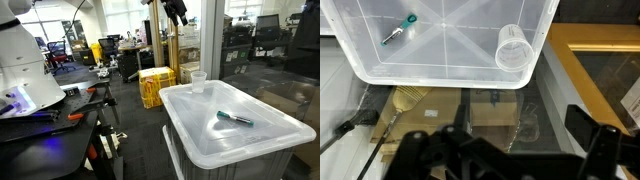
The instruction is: Move the clear cup to the right
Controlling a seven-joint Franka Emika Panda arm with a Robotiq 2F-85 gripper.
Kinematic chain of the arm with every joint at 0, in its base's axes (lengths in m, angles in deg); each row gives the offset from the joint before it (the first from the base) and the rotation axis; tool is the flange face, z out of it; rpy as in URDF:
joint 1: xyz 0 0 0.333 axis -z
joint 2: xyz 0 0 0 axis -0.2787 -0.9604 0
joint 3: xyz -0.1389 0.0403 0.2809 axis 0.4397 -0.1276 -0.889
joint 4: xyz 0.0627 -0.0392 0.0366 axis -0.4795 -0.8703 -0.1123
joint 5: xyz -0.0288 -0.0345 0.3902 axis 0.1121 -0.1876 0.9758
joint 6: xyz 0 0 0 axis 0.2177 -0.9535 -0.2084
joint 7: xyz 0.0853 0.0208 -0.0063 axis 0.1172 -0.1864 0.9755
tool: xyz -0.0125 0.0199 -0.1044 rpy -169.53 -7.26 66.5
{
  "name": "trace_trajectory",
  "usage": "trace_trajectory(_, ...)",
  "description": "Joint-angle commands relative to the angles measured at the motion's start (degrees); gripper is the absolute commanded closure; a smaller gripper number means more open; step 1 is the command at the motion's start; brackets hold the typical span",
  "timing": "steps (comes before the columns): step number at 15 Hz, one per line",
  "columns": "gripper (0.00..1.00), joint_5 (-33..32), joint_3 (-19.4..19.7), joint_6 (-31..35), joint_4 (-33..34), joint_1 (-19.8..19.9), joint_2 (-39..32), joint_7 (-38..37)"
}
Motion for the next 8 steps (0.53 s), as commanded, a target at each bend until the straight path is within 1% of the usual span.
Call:
trace_trajectory(1,0.0,4.6,0.7,4.0,4.1,-1.5,-6.7,6.1)
trace_trajectory(3,0.0,6.5,0.1,5.4,5.9,-1.2,-9.9,8.7)
trace_trajectory(4,0.0,7.4,-1.8,5.8,6.9,0.6,-11.5,10.0)
trace_trajectory(8,0.0,9.7,-3.8,5.5,11.3,2.6,-17.7,13.5)
